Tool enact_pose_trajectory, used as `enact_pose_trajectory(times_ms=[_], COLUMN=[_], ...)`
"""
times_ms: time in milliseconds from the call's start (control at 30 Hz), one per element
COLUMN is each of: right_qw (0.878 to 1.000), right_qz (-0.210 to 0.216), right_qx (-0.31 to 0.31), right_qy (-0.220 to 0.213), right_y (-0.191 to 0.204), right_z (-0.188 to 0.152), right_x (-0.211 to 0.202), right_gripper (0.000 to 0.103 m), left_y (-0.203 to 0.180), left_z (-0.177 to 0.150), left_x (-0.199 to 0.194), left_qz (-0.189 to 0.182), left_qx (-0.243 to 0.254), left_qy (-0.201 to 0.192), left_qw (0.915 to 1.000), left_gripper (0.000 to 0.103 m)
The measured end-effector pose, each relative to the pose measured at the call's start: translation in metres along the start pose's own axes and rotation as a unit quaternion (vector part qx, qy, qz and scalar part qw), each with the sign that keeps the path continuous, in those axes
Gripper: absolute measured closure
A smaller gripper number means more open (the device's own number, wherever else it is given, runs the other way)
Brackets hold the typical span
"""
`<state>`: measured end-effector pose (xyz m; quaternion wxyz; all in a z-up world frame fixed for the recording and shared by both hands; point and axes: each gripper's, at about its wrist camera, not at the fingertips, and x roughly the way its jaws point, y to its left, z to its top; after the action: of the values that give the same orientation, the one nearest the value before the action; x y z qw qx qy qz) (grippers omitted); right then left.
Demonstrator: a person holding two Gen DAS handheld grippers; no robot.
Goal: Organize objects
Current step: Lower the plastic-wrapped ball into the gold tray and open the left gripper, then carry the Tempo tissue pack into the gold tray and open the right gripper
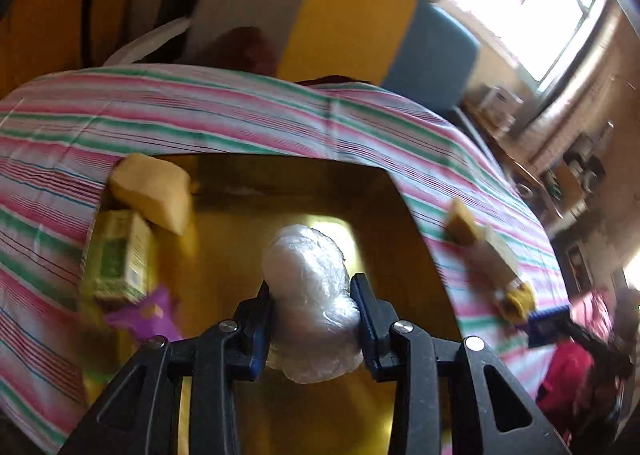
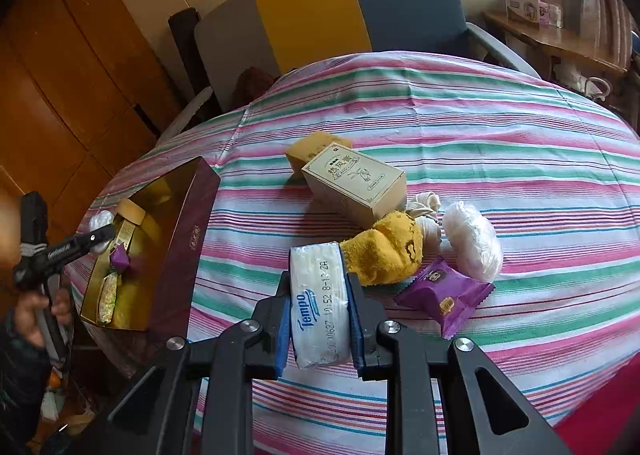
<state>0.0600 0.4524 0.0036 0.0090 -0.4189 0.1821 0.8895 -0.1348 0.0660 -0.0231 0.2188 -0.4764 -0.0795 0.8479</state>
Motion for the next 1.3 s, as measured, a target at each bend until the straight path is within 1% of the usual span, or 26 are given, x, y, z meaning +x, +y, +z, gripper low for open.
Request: enact_pose_trajectory(times_ms=[33, 100, 167, 200, 233, 267, 300, 367, 467, 533, 567, 600, 633, 700, 800, 867, 933, 967, 1000, 1067, 1167, 1300], right_qw=[1.000, 1.000, 1.000, 1.000, 1.000, 1.000, 1.000, 1.000, 1.000, 1.000, 1.000, 1.000, 1.000, 1.000, 1.000, 1.000, 1.000, 1.000, 1.000, 1.000, 1.000, 1.000], right_qz=[0.002, 0.002, 0.004, 0.004, 0.004, 0.005, 0.004, 0.003, 0.002, 0.002, 0.002, 0.001, 0.000, -0.002, -0.005, -0.007, -0.007, -0.007, -0.006, -0.003, -0.007, -0.018], right_qx=[-0.001, 0.000, 0.001, 0.001, 0.002, 0.002, 0.002, 0.002, 0.003, 0.004, 0.004, 0.004, 0.004, 0.004, 0.006, 0.006, 0.009, 0.011, 0.012, 0.014, 0.015, 0.013], right_qy=[0.000, -0.001, -0.001, -0.002, -0.002, -0.001, -0.001, 0.000, 0.002, 0.003, 0.004, 0.005, 0.006, 0.007, 0.007, 0.007, 0.005, 0.002, -0.002, -0.008, -0.010, -0.013], right_y=[0.000, 0.000, -0.001, -0.001, -0.001, -0.001, -0.001, -0.001, -0.002, -0.002, -0.002, -0.003, -0.003, -0.003, -0.003, -0.004, -0.005, -0.005, -0.006, -0.007, -0.006, -0.003], right_z=[0.000, 0.000, 0.000, 0.000, 0.000, 0.000, 0.000, 0.000, 0.000, 0.000, 0.000, 0.000, 0.000, 0.000, 0.000, 0.000, 0.000, 0.001, 0.001, 0.001, 0.001, 0.000], right_x=[0.000, 0.000, 0.000, 0.000, 0.000, 0.000, 0.001, 0.001, 0.002, 0.002, 0.002, 0.003, 0.003, 0.003, 0.003, 0.004, 0.003, 0.002, 0.001, -0.002, -0.002, -0.002], right_gripper=[0.079, 0.079, 0.079, 0.079, 0.079, 0.079, 0.079, 0.079, 0.079, 0.079, 0.079, 0.079, 0.079, 0.079, 0.079, 0.079, 0.079, 0.079, 0.079, 0.079, 0.079, 0.079], left_y=[0.005, 0.014, 0.021, 0.026, 0.031, 0.034, 0.038, 0.046, 0.052, 0.051, 0.049, 0.045, 0.045, 0.040, 0.034, 0.030, 0.025, 0.022, 0.019, 0.014, 0.005, -0.002], left_z=[0.006, 0.014, 0.024, 0.028, 0.032, 0.037, 0.038, 0.042, 0.047, 0.048, 0.047, 0.046, 0.046, 0.043, 0.039, 0.033, 0.021, 0.017, 0.009, -0.008, -0.032, -0.055], left_x=[0.008, 0.023, 0.041, 0.048, 0.056, 0.064, 0.068, 0.079, 0.084, 0.083, 0.081, 0.076, 0.072, 0.062, 0.048, 0.035, 0.011, 0.004, -0.009, -0.027, -0.049, -0.068], left_qz=[0.003, 0.023, 0.025, 0.043, 0.053, 0.050, 0.055, 0.081, 0.091, 0.086, 0.086, 0.085, 0.081, 0.083, 0.091, 0.105, 0.121, 0.121, 0.118, 0.126, 0.124, 0.131], left_qx=[-0.002, -0.010, -0.006, -0.012, -0.016, -0.015, -0.013, -0.017, -0.020, -0.019, -0.017, -0.014, -0.011, -0.002, 0.007, 0.017, 0.030, 0.033, 0.038, 0.048, 0.064, 0.072], left_qy=[0.006, 0.008, 0.023, 0.023, 0.022, 0.027, 0.030, 0.027, 0.021, 0.029, 0.029, 0.025, 0.021, 0.009, -0.005, -0.020, -0.043, -0.050, -0.060, -0.070, -0.086, -0.103], left_qw=[1.0000, 0.9997, 0.9994, 0.9988, 0.9982, 0.9983, 0.9979, 0.9962, 0.9954, 0.9957, 0.9957, 0.9960, 0.9964, 0.9965, 0.9958, 0.9941, 0.9912, 0.9908, 0.9905, 0.9884, 0.9864, 0.9834], left_gripper=[0.067, 0.067, 0.067, 0.067, 0.067, 0.067, 0.067, 0.067, 0.065, 0.059, 0.058, 0.054, 0.048, 0.044, 0.044, 0.044, 0.044, 0.044, 0.044, 0.044, 0.044, 0.044])
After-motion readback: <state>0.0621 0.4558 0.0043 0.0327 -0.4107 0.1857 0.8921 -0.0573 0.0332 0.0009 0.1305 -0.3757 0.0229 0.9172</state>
